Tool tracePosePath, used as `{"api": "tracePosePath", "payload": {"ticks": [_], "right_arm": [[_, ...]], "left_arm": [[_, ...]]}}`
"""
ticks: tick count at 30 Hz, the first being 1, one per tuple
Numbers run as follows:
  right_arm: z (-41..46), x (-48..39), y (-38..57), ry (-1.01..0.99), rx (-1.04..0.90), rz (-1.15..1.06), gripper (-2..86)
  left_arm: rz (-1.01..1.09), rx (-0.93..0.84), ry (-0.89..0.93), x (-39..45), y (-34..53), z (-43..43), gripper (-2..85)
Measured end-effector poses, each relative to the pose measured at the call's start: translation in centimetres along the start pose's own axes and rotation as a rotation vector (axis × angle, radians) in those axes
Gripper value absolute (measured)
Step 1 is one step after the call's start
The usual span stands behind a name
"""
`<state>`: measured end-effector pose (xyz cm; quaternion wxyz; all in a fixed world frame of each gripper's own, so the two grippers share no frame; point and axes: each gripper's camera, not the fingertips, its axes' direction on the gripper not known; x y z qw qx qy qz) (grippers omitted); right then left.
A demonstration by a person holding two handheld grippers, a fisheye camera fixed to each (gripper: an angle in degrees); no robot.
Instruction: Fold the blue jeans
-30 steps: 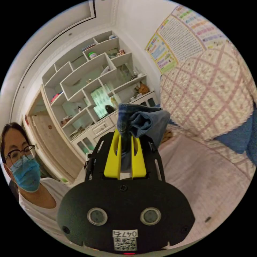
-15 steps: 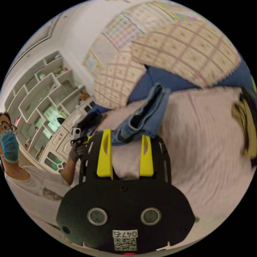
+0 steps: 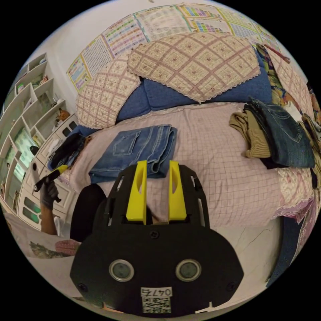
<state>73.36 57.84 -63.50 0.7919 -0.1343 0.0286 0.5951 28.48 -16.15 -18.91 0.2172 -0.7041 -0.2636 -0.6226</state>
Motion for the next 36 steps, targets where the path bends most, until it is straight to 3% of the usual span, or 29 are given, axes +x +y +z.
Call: {"api": "tracePosePath", "payload": {"ticks": [4, 8, 15, 18, 26, 30, 36], "right_arm": [[-0.5, 2.0, 1.2, -0.068, -0.086, -0.017, 7.0], [-1.9, 3.8, 2.3, -0.068, -0.098, 0.004, 8.1], [-4.4, 7.0, 2.7, -0.144, -0.057, 0.067, 7.2], [-5.0, 7.7, 2.7, -0.138, -0.064, 0.067, 3.0], [-9.5, 5.5, 1.1, -0.120, 0.030, -0.130, -0.8], [-10.6, 3.3, 0.6, -0.076, 0.040, -0.263, -0.6], [-10.9, 6.5, 0.9, -0.129, 0.096, -0.137, 2.2]], "left_arm": [[0.130, -0.076, -0.016, 5.7, -4.8, 2.7, 7.5], [0.248, -0.131, 0.131, 11.8, -10.7, 6.3, 9.6], [0.369, -0.239, 0.147, 20.0, -17.5, 12.6, 12.9], [0.394, -0.270, 0.092, 21.5, -19.1, 14.4, 13.6], [0.401, -0.282, -0.003, 22.1, -21.4, 15.9, 14.1], [0.323, -0.161, -0.073, 19.7, -20.7, 13.1, 6.8], [0.125, 0.030, -0.053, 11.2, -19.9, 6.0, 3.4]]}}
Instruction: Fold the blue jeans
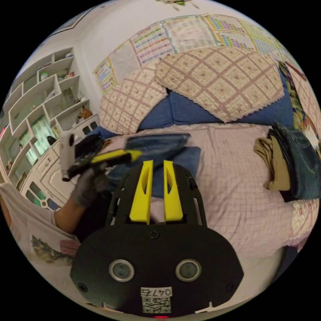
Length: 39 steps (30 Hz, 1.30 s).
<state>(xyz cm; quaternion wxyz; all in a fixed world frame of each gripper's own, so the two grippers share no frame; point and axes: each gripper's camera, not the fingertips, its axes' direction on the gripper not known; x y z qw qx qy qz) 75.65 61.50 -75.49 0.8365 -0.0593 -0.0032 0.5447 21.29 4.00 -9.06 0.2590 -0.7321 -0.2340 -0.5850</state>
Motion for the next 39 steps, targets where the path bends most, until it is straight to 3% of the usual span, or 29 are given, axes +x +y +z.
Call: {"api": "tracePosePath", "payload": {"ticks": [4, 9, 13, 15, 17, 21, 28, 33, 39], "right_arm": [[2.5, 2.8, 0.9, 0.126, -0.163, 0.109, 6.3], [4.7, 3.7, 1.9, 0.093, -0.211, 0.180, 7.2], [6.8, 2.7, 1.8, 0.099, -0.241, 0.183, 7.5], [7.7, 2.2, 1.6, 0.116, -0.256, 0.193, 7.6], [8.5, 1.6, 1.5, 0.127, -0.254, 0.212, 7.7], [9.7, 0.5, 1.0, 0.127, -0.258, 0.234, 7.2], [12.8, -3.9, -1.1, 0.185, -0.274, 0.132, 0.8], [13.9, -10.5, -5.0, 0.350, -0.206, -0.110, -0.3], [15.7, -20.3, -12.3, 0.618, 0.067, -0.393, -0.4]], "left_arm": [[-0.167, 0.159, 0.010, -7.9, 2.1, -6.5, 3.2], [-0.308, 0.334, -0.197, -20.3, 8.0, -18.1, 3.1], [-0.479, 0.295, -0.375, -29.0, 14.2, -22.8, 3.5], [-0.676, 0.207, -0.467, -35.0, 19.5, -24.5, 3.7], [-0.806, 0.155, -0.494, -38.7, 23.5, -25.3, 3.8], [-0.917, 0.213, -0.296, -43.8, 30.8, -25.5, 4.0], [-0.744, 0.171, -0.354, -45.6, 30.4, -25.4, 3.6], [-0.453, 0.190, -0.424, -44.8, 24.3, -24.9, 2.2], [-0.181, 0.210, -0.450, -46.5, 12.9, -23.4, 1.4]]}}
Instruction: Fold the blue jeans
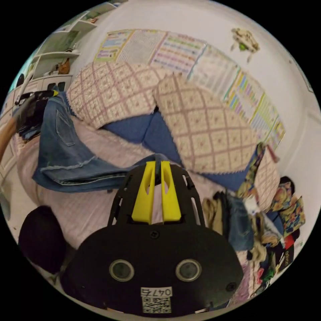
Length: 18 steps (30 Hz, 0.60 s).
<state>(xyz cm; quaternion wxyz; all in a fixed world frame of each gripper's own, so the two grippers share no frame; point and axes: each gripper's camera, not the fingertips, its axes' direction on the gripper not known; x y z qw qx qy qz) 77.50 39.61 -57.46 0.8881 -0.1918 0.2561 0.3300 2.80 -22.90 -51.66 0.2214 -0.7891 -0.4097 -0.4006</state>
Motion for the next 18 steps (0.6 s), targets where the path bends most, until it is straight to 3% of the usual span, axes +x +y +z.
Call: {"api": "tracePosePath", "payload": {"ticks": [4, 7, 9, 14, 18], "right_arm": [[0.4, -2.2, -4.5, 0.107, 0.242, 0.024, -0.4], [3.2, -3.4, -5.4, 0.079, 0.353, 0.061, -0.3], [6.8, -4.4, -5.7, 0.019, 0.288, 0.074, -0.1], [21.5, -9.9, -4.7, -0.152, -0.255, 0.028, 5.1], [22.5, -10.9, -4.7, -0.221, -0.205, 0.107, 7.7]], "left_arm": [[-0.020, 0.165, -0.052, -1.9, -2.9, -0.7, 1.4], [0.009, 0.187, -0.249, -3.4, -2.1, 0.2, 1.7], [-0.022, 0.032, -0.359, -5.5, 0.2, 4.1, 2.3], [-0.029, -0.372, -0.406, -9.1, 6.7, 15.7, 3.6], [-0.164, -0.377, -0.395, -11.7, 8.3, 18.2, 6.8]]}}
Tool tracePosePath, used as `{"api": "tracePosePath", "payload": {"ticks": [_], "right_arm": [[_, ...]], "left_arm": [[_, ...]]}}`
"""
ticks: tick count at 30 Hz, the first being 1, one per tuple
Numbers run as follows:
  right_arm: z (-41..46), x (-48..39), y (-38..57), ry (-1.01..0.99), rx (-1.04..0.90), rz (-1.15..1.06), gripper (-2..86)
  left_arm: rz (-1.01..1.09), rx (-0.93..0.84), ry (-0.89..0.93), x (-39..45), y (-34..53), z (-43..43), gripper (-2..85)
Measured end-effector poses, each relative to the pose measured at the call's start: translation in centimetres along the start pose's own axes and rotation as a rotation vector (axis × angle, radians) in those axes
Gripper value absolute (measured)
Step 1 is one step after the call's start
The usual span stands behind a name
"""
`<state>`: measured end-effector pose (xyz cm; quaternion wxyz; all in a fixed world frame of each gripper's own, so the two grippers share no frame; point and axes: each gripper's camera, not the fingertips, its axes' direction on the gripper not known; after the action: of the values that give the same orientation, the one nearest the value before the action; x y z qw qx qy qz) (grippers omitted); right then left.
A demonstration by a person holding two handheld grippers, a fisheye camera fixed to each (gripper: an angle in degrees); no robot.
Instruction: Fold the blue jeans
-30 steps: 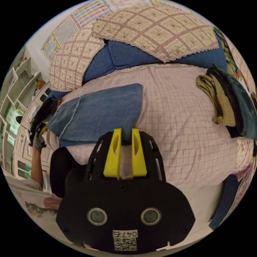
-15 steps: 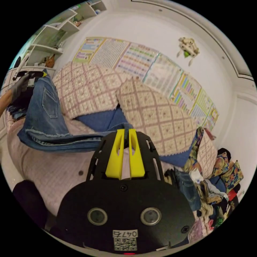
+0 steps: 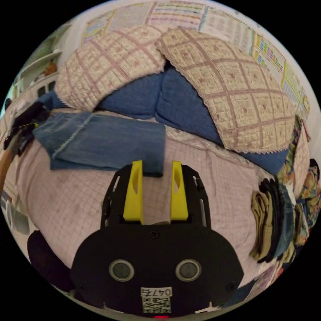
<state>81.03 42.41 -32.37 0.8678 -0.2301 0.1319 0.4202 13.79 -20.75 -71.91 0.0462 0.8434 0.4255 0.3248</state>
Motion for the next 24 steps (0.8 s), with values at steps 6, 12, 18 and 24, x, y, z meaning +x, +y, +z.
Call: {"api": "tracePosePath", "payload": {"ticks": [6, 12, 18, 24], "right_arm": [[1.7, -8.9, -4.7, -0.361, 0.011, -0.358, 6.1], [6.6, -18.6, -7.2, -0.374, -0.045, -0.621, 6.9], [11.5, -18.6, -9.0, -0.278, -0.094, -0.570, 2.8], [14.2, -15.0, -9.5, -0.279, -0.090, -0.544, 1.2]], "left_arm": [[-0.037, 0.108, -0.044, 0.6, -1.3, -1.9, 6.9], [0.317, 0.106, 0.037, 9.2, -1.0, -0.8, 4.2], [0.296, 0.015, 0.032, 12.3, -4.3, 5.5, 0.4], [0.245, -0.107, 0.017, 12.9, -6.4, 12.3, -0.8]]}}
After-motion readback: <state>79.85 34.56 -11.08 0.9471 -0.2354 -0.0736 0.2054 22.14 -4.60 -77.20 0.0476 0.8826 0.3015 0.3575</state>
